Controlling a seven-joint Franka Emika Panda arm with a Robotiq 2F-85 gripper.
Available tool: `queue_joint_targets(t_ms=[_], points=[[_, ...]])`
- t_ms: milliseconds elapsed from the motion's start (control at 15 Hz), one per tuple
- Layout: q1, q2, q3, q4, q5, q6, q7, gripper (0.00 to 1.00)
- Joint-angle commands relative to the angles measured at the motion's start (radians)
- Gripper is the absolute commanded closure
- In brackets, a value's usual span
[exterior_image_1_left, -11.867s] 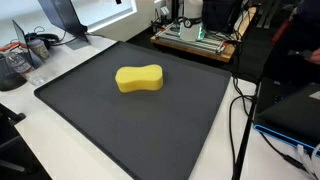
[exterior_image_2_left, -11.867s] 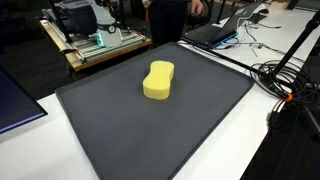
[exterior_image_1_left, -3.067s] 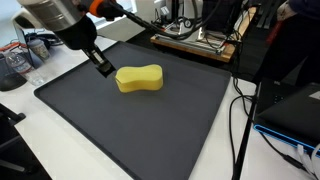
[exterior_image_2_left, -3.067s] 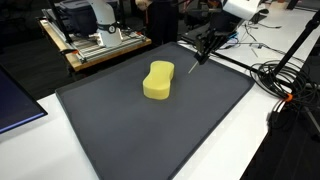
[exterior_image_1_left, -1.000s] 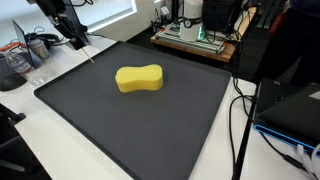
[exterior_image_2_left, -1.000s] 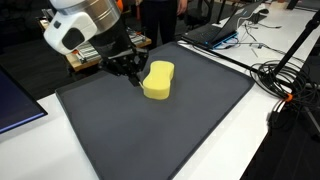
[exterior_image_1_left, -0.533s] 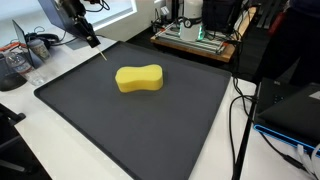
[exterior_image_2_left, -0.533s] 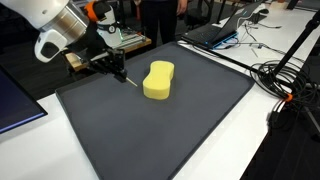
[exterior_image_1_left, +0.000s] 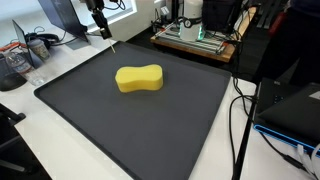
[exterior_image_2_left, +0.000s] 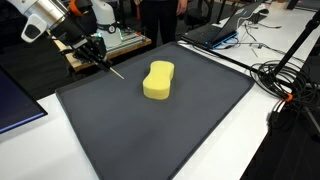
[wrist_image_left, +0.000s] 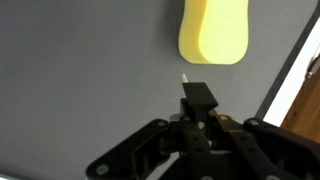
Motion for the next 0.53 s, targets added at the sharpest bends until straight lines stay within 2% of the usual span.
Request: queue_joint_targets(t_ms=[0,200,267,467], points=[[0.025,-0.231,-0.043,-0.248,0.148,0.065,-0.144,0.97],[0.066,-0.395,-0.061,-0.411,0.154,0.121,-0.143,0.97],[0.065,-0.251,-0.082,-0.270,0.120,0.059,-0.114,0.88],[0.089,-0.366,-0.084,-0.380,0.115,0.103,-0.112,0.88]])
